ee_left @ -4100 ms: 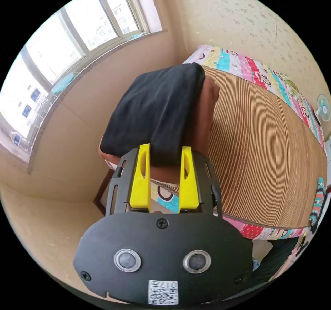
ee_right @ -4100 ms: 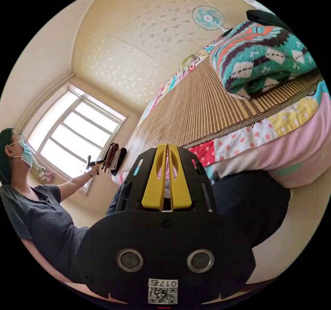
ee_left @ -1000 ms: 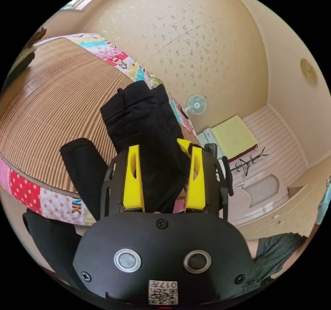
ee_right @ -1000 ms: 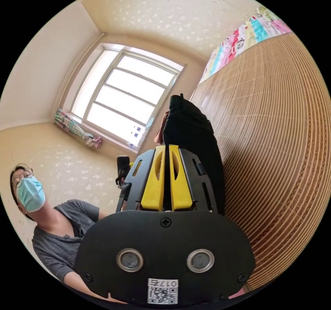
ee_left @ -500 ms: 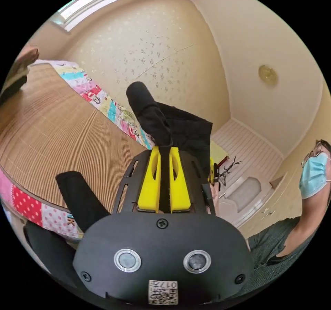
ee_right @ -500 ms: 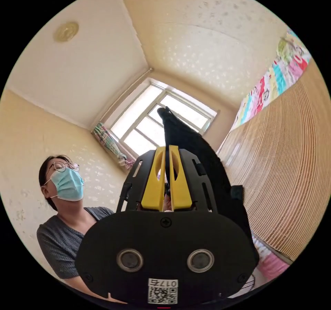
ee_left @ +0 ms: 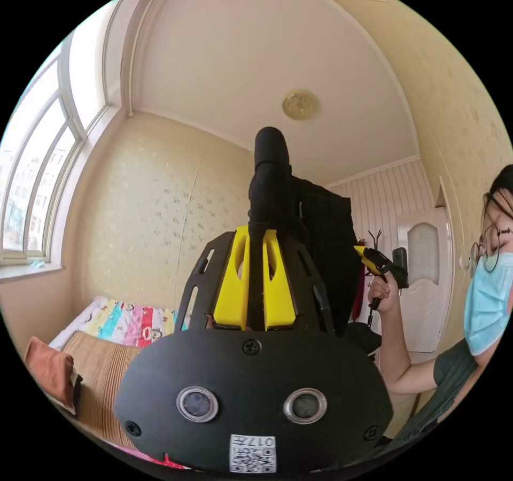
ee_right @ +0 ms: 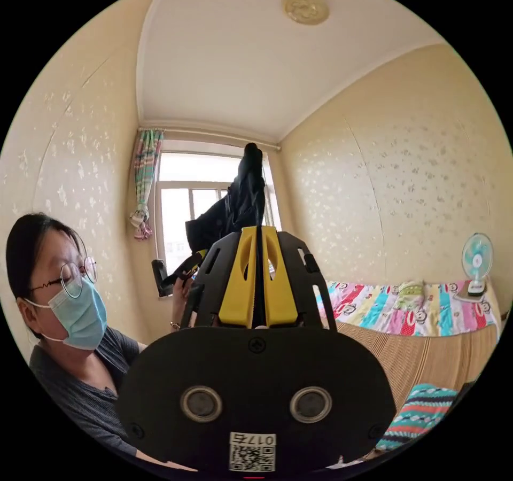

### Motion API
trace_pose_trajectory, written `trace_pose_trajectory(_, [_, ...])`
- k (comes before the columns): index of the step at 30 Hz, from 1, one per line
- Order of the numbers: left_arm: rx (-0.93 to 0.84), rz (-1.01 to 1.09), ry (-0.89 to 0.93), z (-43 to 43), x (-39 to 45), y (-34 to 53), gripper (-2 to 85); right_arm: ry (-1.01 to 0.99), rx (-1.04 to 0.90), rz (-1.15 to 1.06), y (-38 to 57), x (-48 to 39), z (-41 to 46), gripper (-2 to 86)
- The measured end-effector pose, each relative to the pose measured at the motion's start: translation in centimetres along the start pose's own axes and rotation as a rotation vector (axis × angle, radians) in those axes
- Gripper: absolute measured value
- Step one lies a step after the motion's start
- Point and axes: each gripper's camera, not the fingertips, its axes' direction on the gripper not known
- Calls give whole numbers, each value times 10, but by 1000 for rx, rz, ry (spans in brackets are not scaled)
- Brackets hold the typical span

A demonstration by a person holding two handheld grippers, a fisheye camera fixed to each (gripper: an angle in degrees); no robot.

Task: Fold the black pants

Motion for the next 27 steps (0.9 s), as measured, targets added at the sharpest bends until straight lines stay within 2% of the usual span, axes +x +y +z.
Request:
trace_pose_trajectory(5, [109, 79, 80, -24, 40, -108, 40, 43, 44, -112, -72, -64, -9, 18])
trace_pose_trajectory(8, [129, 145, 34, -28, 64, -152, 41, 37, 54, -135, -104, -88, -9, 19])
trace_pose_trajectory(16, [127, 236, -18, 3, 94, -189, 44, 99, 121, -94, -133, -101, 20, 22])
trace_pose_trajectory(22, [17, 139, 14, 85, 45, -129, 45, 169, 91, -2, -91, -42, 73, 23])
trace_pose_trajectory(25, [-69, 67, -1, 150, 8, -89, 45, 211, 32, 115, -63, 18, 119, 25])
trace_pose_trajectory(27, [-129, 10, -30, 208, -20, -77, 44, 249, -18, 235, -52, 88, 171, 27])
